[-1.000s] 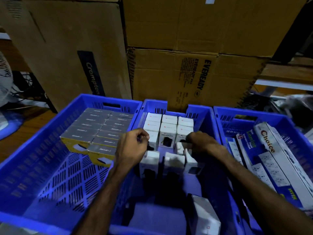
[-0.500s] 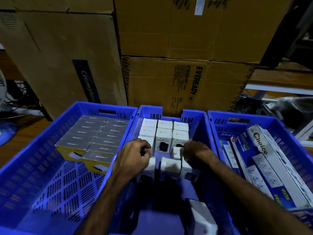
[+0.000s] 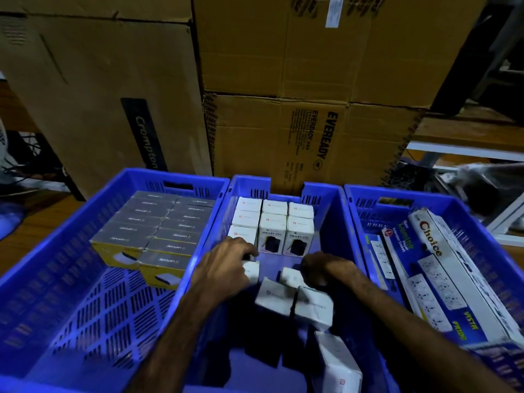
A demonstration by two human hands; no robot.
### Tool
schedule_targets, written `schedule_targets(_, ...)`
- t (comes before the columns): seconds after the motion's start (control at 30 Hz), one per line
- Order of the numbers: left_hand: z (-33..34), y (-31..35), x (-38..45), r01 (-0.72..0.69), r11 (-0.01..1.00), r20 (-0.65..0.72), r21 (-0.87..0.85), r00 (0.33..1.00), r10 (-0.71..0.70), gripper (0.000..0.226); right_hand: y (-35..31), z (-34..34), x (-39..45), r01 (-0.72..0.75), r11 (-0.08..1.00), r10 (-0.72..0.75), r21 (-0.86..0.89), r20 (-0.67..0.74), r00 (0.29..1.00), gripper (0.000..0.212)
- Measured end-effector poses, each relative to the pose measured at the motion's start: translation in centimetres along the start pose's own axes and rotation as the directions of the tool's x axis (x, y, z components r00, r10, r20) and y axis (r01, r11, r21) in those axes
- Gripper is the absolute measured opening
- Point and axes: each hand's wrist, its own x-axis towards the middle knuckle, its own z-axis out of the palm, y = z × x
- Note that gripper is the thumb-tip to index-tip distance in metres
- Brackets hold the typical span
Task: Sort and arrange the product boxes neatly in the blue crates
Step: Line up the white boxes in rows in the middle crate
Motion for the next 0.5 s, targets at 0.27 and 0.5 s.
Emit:
schedule_targets(0.27,1.9,-1.5,1.0,-0.105,0.979,0.317,0.175,0.948,0.045,0.068,-1.1,1.5,0.4,0.092,0.995,-0.092,-0.05,-0.013,0.996,0.042)
schedule_targets(0.5,1.9,-1.4,1.1,-0.116,0.975,0.312,0.191,0.949,0.052,0.058,-0.5,2.1,-0.8,0.174,0.969,-0.169,0.174,-0.042,0.985,0.051)
